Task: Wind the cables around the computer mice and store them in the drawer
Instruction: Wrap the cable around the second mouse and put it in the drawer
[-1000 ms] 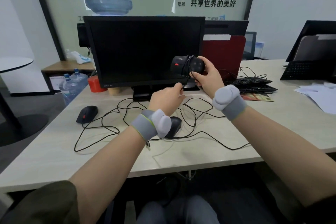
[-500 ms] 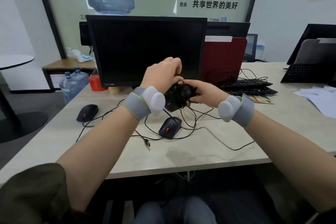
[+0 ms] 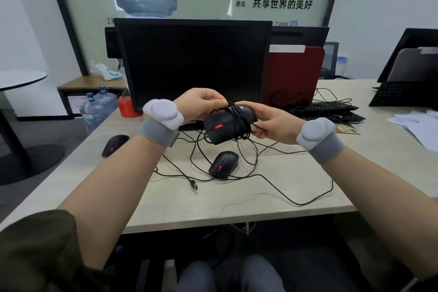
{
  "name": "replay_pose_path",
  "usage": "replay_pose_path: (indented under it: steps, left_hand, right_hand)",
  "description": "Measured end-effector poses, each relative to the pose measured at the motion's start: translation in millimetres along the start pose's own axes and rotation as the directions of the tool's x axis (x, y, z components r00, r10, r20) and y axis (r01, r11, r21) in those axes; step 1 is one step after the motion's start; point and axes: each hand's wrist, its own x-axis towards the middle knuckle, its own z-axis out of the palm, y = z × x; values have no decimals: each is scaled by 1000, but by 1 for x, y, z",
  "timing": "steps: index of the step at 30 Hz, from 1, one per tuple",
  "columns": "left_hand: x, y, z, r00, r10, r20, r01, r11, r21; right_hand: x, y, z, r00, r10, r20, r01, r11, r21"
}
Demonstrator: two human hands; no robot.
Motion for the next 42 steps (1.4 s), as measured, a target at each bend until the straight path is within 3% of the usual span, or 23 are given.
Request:
replay_pose_path:
  steps: [3, 6, 8, 10, 12, 14, 17, 19, 21, 23, 24, 27, 30, 33, 36, 38, 40, 42]
  left_hand:
    - [-2, -6, 10, 997, -64, 47, 75, 951, -300]
    - [3, -8, 29, 993, -113, 18, 98, 758, -645]
    - [13, -8, 46, 997, -42, -59, -13, 694, -720]
    - [21, -11, 62, 983, -64, -172, -66, 752, -656]
    - [21, -17, 74, 970, -76, -232, -54, 860, -507]
    - [17, -24, 84, 977, -78, -197, -3, 924, -383]
    - [6, -24, 90, 984, -176, 10, 168, 922, -349]
    - [0, -20, 88, 972, -222, 79, 231, 964, -134]
    - [-3, -13, 82, 982, -185, 35, 170, 950, 262]
    - [-5, -6, 73, 997, -54, -55, 76, 785, 615]
    - [-6, -3, 66, 995, 5, -95, 64, 706, 705]
    - [-11, 6, 48, 989, 52, -138, 77, 616, 784]
    - [-15, 9, 33, 986, 87, -145, 71, 563, 823]
    - [-18, 6, 15, 981, 130, -147, 42, 593, 804]
    - [-19, 2, 2, 1000, 6, -20, 6, 824, 567]
    - [-23, -3, -5, 993, -106, 57, 84, 947, 311]
    - [-25, -10, -12, 965, -220, 145, 201, 970, 135]
    - [-25, -16, -15, 950, -254, 184, 240, 966, 95]
  right_hand:
    - [1, 3, 6, 1000, -11, 3, 10, 976, 219]
    - [8, 3, 18, 998, -56, -31, 64, 873, 483]
    - [19, 0, 26, 994, -51, -98, 102, 760, 641]
    - [29, -3, 30, 973, -76, -218, 208, 704, 679]
    - [36, -6, 28, 910, -140, -391, 351, 763, 543]
    - [38, -7, 23, 812, -216, -542, 416, 866, 278]
    - [35, -3, 11, 688, -260, -678, 295, 953, -67]
    - [33, 0, 7, 652, -291, -700, 184, 957, -226]
    - [29, 5, 4, 663, -336, -669, 76, 919, -386]
    - [26, 10, 2, 727, -334, -600, -26, 860, -510]
    - [25, 11, 2, 771, -317, -552, -68, 821, -567]
    - [24, 10, 4, 915, -213, -342, -90, 719, -689]
    - [23, 5, 7, 990, -70, -121, -40, 685, -727]
    - [20, 1, 11, 998, 56, 7, -38, 755, -655]
    - [17, 1, 13, 994, 90, 58, -47, 854, -518]
    - [16, 4, 14, 988, 105, 111, -38, 871, -489]
    - [16, 6, 15, 977, 128, 168, -30, 871, -490]
    - [15, 7, 17, 963, 170, 211, -58, 889, -454]
